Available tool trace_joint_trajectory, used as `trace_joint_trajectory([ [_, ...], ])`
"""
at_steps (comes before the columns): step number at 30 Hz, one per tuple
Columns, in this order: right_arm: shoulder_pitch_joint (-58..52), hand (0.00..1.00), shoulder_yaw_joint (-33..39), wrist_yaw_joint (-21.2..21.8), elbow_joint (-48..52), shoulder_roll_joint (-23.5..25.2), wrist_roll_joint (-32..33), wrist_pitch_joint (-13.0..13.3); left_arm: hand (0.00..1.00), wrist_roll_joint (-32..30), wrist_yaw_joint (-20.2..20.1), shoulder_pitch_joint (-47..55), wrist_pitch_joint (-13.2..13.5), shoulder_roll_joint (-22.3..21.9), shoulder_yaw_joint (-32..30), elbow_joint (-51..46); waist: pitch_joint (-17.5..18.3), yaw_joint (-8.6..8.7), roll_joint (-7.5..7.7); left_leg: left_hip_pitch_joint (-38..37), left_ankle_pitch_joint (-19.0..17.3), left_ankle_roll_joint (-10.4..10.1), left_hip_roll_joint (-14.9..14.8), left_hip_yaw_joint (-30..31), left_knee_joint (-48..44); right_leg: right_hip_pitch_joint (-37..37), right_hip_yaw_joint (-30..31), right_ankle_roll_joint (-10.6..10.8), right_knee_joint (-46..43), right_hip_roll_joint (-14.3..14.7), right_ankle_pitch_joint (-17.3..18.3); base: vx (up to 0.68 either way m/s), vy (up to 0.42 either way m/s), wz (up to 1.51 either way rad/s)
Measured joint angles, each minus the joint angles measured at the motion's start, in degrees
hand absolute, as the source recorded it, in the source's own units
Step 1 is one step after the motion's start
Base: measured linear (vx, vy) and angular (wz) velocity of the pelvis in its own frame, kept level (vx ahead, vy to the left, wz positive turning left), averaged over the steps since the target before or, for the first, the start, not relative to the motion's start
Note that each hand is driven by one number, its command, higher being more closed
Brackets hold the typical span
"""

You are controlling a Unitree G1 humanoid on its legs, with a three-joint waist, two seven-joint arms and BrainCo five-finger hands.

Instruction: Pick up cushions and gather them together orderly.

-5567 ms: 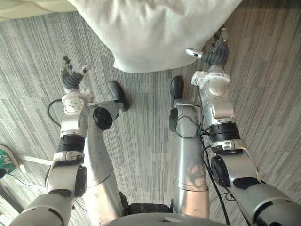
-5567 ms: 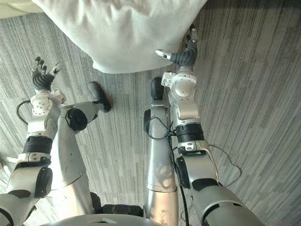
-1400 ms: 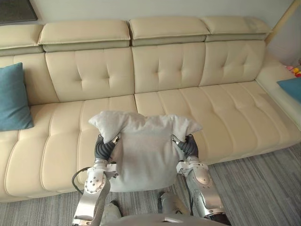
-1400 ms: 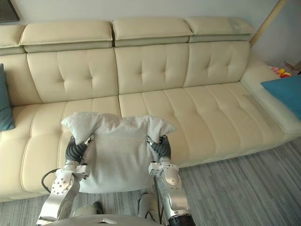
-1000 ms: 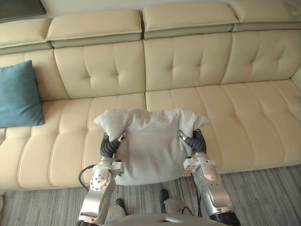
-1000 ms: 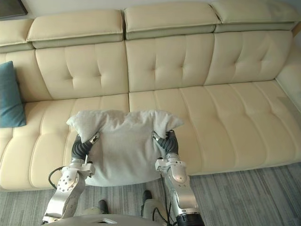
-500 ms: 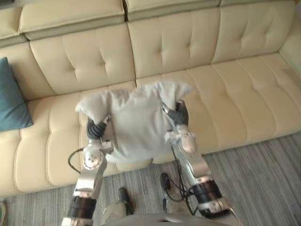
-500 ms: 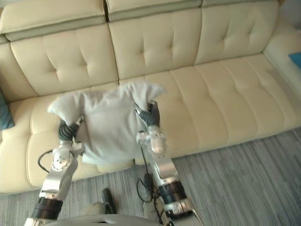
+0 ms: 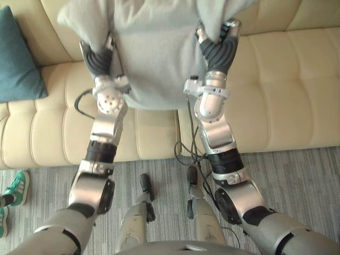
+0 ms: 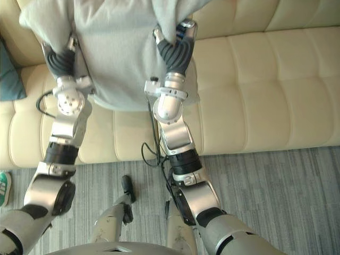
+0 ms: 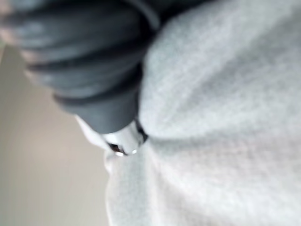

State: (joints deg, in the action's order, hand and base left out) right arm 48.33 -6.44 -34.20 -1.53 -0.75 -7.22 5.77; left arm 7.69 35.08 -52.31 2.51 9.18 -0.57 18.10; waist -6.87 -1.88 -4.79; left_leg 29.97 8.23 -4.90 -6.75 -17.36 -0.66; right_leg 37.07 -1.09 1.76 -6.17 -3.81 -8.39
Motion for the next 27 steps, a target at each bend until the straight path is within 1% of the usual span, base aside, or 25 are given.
trace_joint_trajectory([
  [1,1.09,1.0,0.37,-0.22,0.0,-0.02,0.0,-0.01,1.0,0.0,0.0,-1.44,0.0,0.42,0.0,0.54,-0.48,-0.14,-0.17,0.16,0.39,-0.23,0.02,0.01,0.5,0.54,-0.07,-0.07,-0.31,0.02,0.08,0.01,-0.052,0.18],
  [2,3.68,1.0,1.01,-0.67,-0.01,-0.04,0.0,-0.03,1.0,0.12,-0.05,-4.6,0.0,1.59,0.0,1.6,-1.9,-0.25,-0.59,0.37,1.49,-0.23,0.14,-0.01,1.75,1.42,-0.25,-0.28,-1.01,0.04,0.39,0.0,-0.045,0.1],
  [4,7.18,1.0,1.53,-1.52,-0.01,-0.05,0.01,-0.03,1.0,0.91,-0.31,-9.33,-0.01,3.05,-0.23,3.52,-2.29,-0.42,-0.73,2.46,3.14,-0.71,0.23,0.0,3.51,4.91,-0.79,-0.64,-2.81,0.03,1.07,-0.02,-0.052,0.16],
  [5,9.15,1.0,2.38,-1.51,-0.68,-0.06,-0.02,-0.01,1.0,1.02,-0.59,-11.69,-0.02,3.22,-0.98,4.61,-2.48,-0.34,-0.8,3.56,4.93,-0.6,0.3,0.02,4.63,6.52,-1.33,-0.78,-3.57,0.01,1.24,-0.02,-0.052,0.2],
  [6,10.23,1.0,2.83,-1.56,-1.61,-0.06,-0.02,0.0,1.0,1.02,-0.68,-12.69,-0.03,3.23,-1.16,5.29,-2.54,-0.32,-0.8,4.07,5.54,-0.77,0.31,0.01,5.07,7.16,-1.51,-0.91,-3.87,0.01,1.34,-0.02,-0.059,0.26],
  [7,13.74,1.0,4.09,-1.59,-4.34,-0.25,0.01,-0.01,1.0,1.09,-0.92,-14.95,-0.16,3.27,-2.06,6.41,-4.33,-0.29,-0.9,4.62,6.43,-0.76,0.23,0.03,5.07,7.84,-2.06,-1.29,-4.9,-0.01,1.96,-0.02,-0.048,0.22],
  [8,14.52,1.0,4.43,-1.58,-4.92,-0.34,0.0,-0.01,1.0,1.14,-0.92,-15.34,-0.16,3.27,-2.16,6.65,-4.43,-0.31,-0.95,5.26,6.98,-1.12,0.24,0.02,5.08,8.48,-2.36,-1.37,-5.37,-0.13,2.24,-0.02,-0.049,0.29],
  [9,15.63,1.0,4.6,-1.8,-6.09,-0.6,0.01,0.0,1.0,1.2,-1.13,-15.98,-0.16,3.3,-2.45,7.03,-4.5,-0.45,-0.97,6.46,7.95,-1.91,0.25,0.01,5.08,9.72,-2.74,-1.67,-5.98,-0.26,2.53,-0.02,-0.06,0.3],
  [10,17.04,1.0,4.62,-2.27,-7.23,-0.7,0.04,-0.01,1.0,1.19,-1.72,-16.65,-0.17,3.35,-3.34,7.44,-4.77,-0.68,-0.95,8.14,9.37,-2.07,0.19,-0.09,5.09,11.46,-3.15,-2.21,-6.86,-0.32,2.91,-0.01,-0.061,0.27],
  [11,17.69,1.0,4.66,-2.35,-7.73,-0.73,0.04,-0.01,1.0,1.19,-1.75,-16.97,-0.17,3.38,-3.65,7.44,-5.34,-0.78,-0.92,8.37,9.83,-2.62,0.17,-0.15,5.13,11.7,-3.28,-2.3,-7.08,-0.34,2.97,0.0,-0.061,0.22],
  [12,19.06,1.0,4.79,-2.71,-8.83,-0.74,0.1,-0.02,1.0,1.16,-1.7,-17.52,-0.22,3.39,-4.1,7.44,-6.02,-0.93,-0.92,9.29,10.54,-3.6,0.12,-0.22,5.14,12.65,-3.53,-2.44,-7.38,-0.57,3.04,0.0,-0.054,0.12],
  [13,20.33,1.0,5.03,-2.8,-9.47,-0.86,0.11,-0.02,1.0,1.14,-1.66,-18.34,-0.24,3.41,-4.6,7.43,-6.77,-1.2,-0.8,10.52,10.4,-4.2,-0.03,-0.84,5.12,14.08,-4.11,-2.72,-7.44,-0.92,2.87,0.0,-0.047,0.1],
  [14,20.47,1.0,5.07,-2.8,-9.48,-0.87,0.11,-0.03,1.0,1.12,-1.66,-18.52,-0.23,3.4,-4.89,7.43,-6.87,-1.26,-0.78,10.95,9.5,-4.58,-0.14,-1.62,4.97,14.52,-4.21,-2.86,-7.21,-1.13,2.69,0.03,-0.023,0.13],
  [15,20.63,1.0,5.13,-2.85,-9.47,-1.01,0.1,-0.02,1.0,1.12,-1.76,-19.09,-0.24,3.38,-5.27,7.46,-7.2,-0.51,-0.81,11.72,5.55,-3.73,-0.44,-4.01,2.3,15.3,-4.45,-2.84,-6.37,-1.73,2.01,0.07,0.031,0.22],
  [16,20.85,1.0,5.34,-3.19,-9.46,-1.29,0.09,-0.03,1.0,1.1,-1.83,-19.83,-0.25,3.3,-5.29,7.69,-8.13,0.3,-0.83,11.3,3.82,-3.21,-0.45,-5.06,1.4,15.44,-4.48,-2.43,-5.73,-2.28,1.4,0.07,0.039,0.23],
  [17,21.06,0.0,5.42,-3.55,-9.48,-2.06,0.1,-0.08,0.0,1.09,-2.01,-20.71,-0.49,2.94,-5.28,8.05,-8.63,0.45,-0.91,11.03,4.41,-2.86,-0.06,-4.6,2.76,16.22,-4.32,-2.13,-5.52,-2.52,1.08,0.07,0.038,0.16],
  [18,21.67,0.0,5.79,-3.75,-9.58,-2.75,0.1,-0.14,0.0,1.08,-2.2,-21.26,-0.87,2.89,-5.28,8.15,-9.12,0.6,-1.08,11.42,5.82,-1.11,0.72,-4.98,4.4,17.07,-4.21,-1.57,-5.25,-2.79,0.67,0.04,0.026,0.06],
  [20,23.41,0.0,7.02,-3.79,-10.88,-3.41,0.09,-0.15,0.0,1.06,-2.18,-21.27,-0.87,2.93,-5.63,8.36,-9.75,0.45,-1.03,12.37,6.31,-1.14,1.02,-4.82,5.06,17.8,-4.36,-1.33,-4.5,-2.95,0.42,0.05,0.035,0.16],
  [23,26.69,0.0,7.26,-3.74,-10.89,-4.51,0.1,-0.07,0.0,1.08,-1.96,-21.3,-0.56,3.97,-6.98,7.81,-10.76,0.03,-0.97,13.64,8.1,-2.83,0.99,-4.82,5.06,18.8,-4.4,-1.42,-4.58,-3.02,0.51,0.03,-0.003,0.16],
  [24,27.28,0.0,7.29,-3.72,-10.85,-4.63,0.18,0.06,0.0,1.07,-1.73,-21.3,-0.56,4.69,-7.36,7.58,-10.92,0.21,-0.95,14.08,8.88,-3.91,0.86,-4.83,5.07,19.14,-4.43,-1.51,-4.73,-2.99,0.58,0.01,-0.049,0.08],
  [25,27.32,0.0,7.37,-3.72,-10.83,-4.85,0.25,0.09,0.0,1.05,-1.72,-21.29,-0.56,5.16,-7.34,7.32,-11.42,0.43,-0.96,14.06,9.52,-4.34,0.73,-4.84,5.08,19.13,-4.46,-1.6,-4.93,-2.92,0.63,0.01,-0.067,0.09],
  [26,27.25,0.0,7.48,-3.69,-10.84,-5.71,0.57,0.09,0.0,0.97,-1.75,-21.32,-0.55,5.63,-7.36,7.16,-12.0,0.74,-0.9,14.07,10.37,-3.96,0.69,-4.87,5.09,19.13,-4.46,-1.79,-5.1,-2.9,0.77,0.01,-0.077,0.05],
  [27,27.22,0.0,7.69,-3.64,-10.84,-6.46,1.16,0.08,0.0,0.94,-1.77,-21.32,-0.55,6.0,-7.5,7.1,-12.53,1.11,-0.89,14.05,10.85,-4.15,0.6,-4.95,5.11,19.13,-4.49,-2.0,-5.15,-2.87,0.93,0.0,-0.068,0.01],
])
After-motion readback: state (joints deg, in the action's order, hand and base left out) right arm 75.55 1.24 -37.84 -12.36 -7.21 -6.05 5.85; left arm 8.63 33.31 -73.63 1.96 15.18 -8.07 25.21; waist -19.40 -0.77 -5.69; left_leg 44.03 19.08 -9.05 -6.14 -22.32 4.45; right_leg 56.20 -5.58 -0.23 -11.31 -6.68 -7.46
